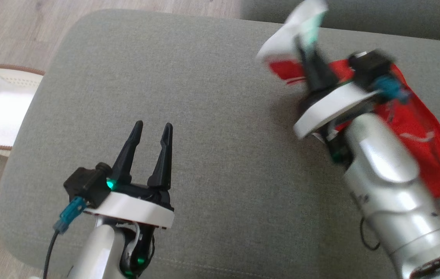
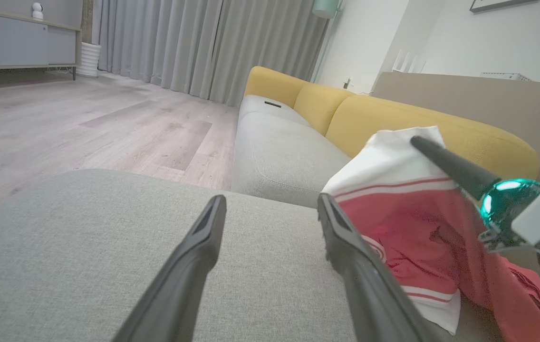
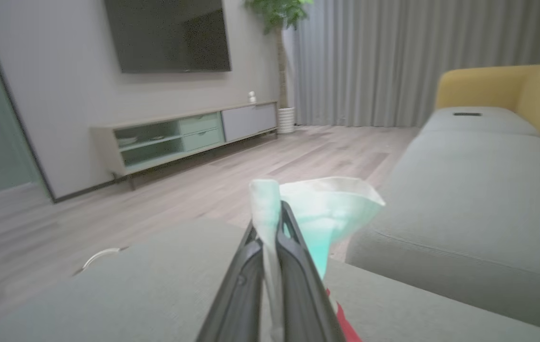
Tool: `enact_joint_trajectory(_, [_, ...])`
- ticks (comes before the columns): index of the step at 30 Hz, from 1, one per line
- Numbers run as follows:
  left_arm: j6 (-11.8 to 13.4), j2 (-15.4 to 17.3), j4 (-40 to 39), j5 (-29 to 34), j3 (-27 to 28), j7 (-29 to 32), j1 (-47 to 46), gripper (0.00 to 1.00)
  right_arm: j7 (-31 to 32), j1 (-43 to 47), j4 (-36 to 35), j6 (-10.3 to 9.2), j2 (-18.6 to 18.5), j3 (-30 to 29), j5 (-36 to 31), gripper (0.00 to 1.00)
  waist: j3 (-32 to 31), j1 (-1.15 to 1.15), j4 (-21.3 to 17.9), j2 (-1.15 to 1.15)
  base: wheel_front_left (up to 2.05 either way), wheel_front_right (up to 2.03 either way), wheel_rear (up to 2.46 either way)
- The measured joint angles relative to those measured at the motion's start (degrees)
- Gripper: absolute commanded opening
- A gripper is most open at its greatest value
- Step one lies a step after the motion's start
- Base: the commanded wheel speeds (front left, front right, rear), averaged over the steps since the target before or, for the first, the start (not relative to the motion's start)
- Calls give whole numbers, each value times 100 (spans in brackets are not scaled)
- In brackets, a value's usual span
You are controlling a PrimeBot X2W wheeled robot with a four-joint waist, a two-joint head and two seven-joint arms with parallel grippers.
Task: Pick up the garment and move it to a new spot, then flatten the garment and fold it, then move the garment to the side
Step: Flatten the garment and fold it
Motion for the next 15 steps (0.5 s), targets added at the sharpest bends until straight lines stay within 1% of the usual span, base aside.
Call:
enact_joint_trajectory(4, [0, -1, -1, 0, -2, 0, 2, 100, -120, 91, 49, 0, 14, 1216, 91, 0, -19, 0, 30, 0, 0, 0, 0])
enact_joint_trajectory(10, [0, 0, 5, 0, -4, 0, 7, 100, -181, 427, 325, 0, 70, 2886, 626, 0, -37, 0, 37, 0, 0, 0, 0])
enact_joint_trajectory(11, [1, 0, 11, 0, -4, 0, 8, 100, -183, 446, 382, 1, 73, 3183, 678, 75, -44, 0, 31, 0, 0, 0, 0])
enact_joint_trajectory(12, [1, 0, 20, 0, -3, 0, 12, 100, -185, 457, 433, 0, 77, 3475, 716, 100, -55, 0, 22, 0, 0, 0, 0])
enact_joint_trajectory(15, [2, 0, 44, 0, 9, 0, 45, 100, -186, 481, 511, 0, 104, 4110, 1013, 100, -96, 0, -25, 0, 0, 0, 0])
